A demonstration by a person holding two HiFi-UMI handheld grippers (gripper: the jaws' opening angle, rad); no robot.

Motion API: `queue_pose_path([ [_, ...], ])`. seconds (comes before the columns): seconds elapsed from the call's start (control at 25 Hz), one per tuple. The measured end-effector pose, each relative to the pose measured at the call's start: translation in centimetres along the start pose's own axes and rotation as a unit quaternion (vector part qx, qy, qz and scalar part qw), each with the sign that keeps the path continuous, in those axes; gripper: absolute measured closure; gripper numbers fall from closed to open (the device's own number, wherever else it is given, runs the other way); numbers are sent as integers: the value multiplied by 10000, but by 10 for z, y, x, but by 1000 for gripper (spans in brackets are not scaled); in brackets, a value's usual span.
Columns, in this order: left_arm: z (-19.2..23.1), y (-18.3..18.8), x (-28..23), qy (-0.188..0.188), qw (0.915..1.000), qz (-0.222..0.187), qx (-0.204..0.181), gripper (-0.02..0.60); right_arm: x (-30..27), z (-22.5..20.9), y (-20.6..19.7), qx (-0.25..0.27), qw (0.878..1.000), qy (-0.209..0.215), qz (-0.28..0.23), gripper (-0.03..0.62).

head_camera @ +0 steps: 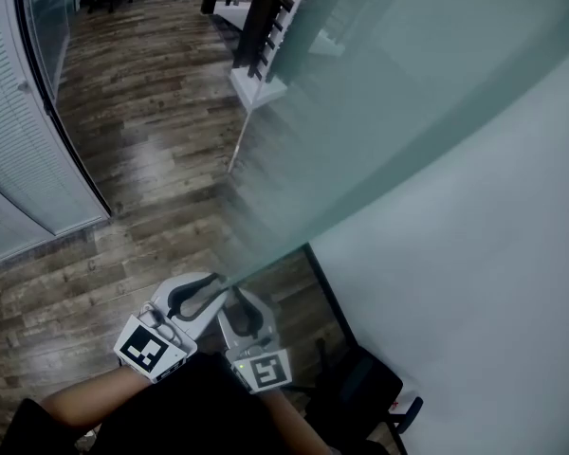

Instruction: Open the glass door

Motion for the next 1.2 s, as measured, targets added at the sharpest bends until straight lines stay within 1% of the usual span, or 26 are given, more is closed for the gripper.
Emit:
queue_pose_path([
  [0.08, -8, -4, -4, 2, 10000, 48, -6, 486, 7, 0, 5, 201, 9998, 54, -18, 462],
  [0.16, -16, -4, -9, -32, 10000, 20, -24, 486, 13, -4, 6, 295, 9995, 72, 7, 461],
  [0.36, -31, -3, -21, -83, 9999, -87, -73, 486, 23, -18, 10, 326, 9994, -134, -40, 454],
  [0.56, -49, -8, -32, -182, 9996, -202, -44, 485, 33, -25, 7, 411, 9991, -73, -21, 453],
  [0.64, -55, -10, -36, -228, 9992, -342, 29, 482, 36, -29, 7, 453, 9988, -187, -27, 456],
  [0.76, -63, -12, -41, -278, 9984, -489, 89, 480, 43, -36, 7, 448, 9978, -486, 22, 474],
  [0.92, -72, -14, -45, -389, 9971, -611, 235, 488, 52, -42, 7, 390, 9973, -617, 36, 493],
  [1.0, -73, -16, -43, -357, 9969, -638, 290, 491, 57, -43, 7, 371, 9972, -644, 39, 517],
  [1.2, -71, -25, -40, -119, 9974, -594, 392, 537, 70, -53, 4, 260, 9970, -730, 31, 522],
])
Point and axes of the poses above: the fingertips, and each gripper's own axes: x backward along the fingers, z to its left, y out of its top, the point moved 8 cm from there along x, backward along the fingers, and after that the axes turned 11 degrees about y, right-handed, at the moved point
